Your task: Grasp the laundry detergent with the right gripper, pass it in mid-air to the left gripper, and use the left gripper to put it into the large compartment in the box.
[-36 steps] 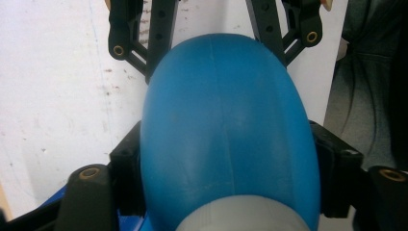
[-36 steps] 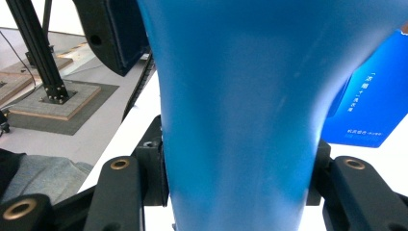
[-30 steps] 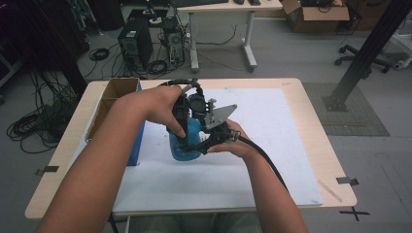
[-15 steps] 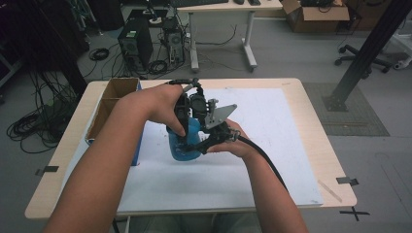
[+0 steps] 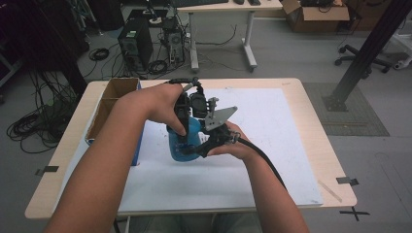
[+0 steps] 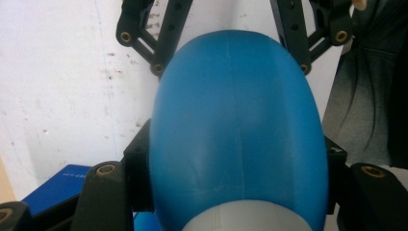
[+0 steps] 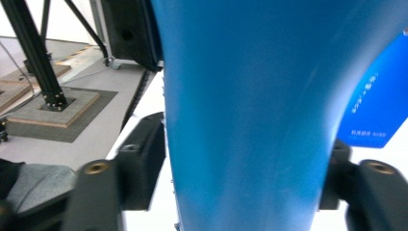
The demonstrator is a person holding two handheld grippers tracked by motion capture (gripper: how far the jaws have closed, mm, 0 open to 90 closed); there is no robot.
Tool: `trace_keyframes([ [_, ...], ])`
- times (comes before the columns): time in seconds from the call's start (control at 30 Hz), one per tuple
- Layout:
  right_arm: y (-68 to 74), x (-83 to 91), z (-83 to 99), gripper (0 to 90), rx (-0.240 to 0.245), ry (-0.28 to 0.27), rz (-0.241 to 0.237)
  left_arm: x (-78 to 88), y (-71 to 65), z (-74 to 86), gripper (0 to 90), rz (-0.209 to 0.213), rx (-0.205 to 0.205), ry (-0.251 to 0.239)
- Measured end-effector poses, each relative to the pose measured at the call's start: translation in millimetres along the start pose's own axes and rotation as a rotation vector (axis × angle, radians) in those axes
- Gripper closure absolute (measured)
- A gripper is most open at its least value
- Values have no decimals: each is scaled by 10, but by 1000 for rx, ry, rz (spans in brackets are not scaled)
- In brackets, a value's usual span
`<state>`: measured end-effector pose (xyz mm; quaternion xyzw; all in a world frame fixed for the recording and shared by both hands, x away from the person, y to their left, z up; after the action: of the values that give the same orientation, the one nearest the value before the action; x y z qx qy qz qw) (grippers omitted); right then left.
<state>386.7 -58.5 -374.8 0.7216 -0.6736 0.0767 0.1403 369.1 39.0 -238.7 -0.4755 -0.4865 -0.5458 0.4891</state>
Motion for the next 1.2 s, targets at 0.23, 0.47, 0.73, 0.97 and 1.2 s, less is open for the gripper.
trace_keyframes([
  [0.23, -4, -4, 57, 205, -32, 15, 27, 9, -4, -2, 383, 3, 5, -3],
  [0.47, -8, 54, 66, 201, -36, 12, 51, 21, 7, 1, 383, 4, 9, -6],
  [0.73, -17, 72, 72, 152, -43, 23, 62, 38, 13, 1, 383, 5, 5, -14],
  [0.97, -11, 93, 52, 54, -65, 23, 69, 41, 24, -1, 383, 5, 4, -17],
  [1.2, 0, 183, 53, 1, -73, 43, 88, 57, 56, 19, 383, 7, 22, -21],
])
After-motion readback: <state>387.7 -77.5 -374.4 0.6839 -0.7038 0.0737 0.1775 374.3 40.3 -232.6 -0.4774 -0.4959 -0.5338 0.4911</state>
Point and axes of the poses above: each handheld gripper's, and its own axes: x roughly backward along the jaws, z roughly out of its underside, y roughly to its left, the point moved 1 cm from there along -x, roughly forward along the jaws, and after that the axes turned 8 degrees about -x, right-handed, at the moved point
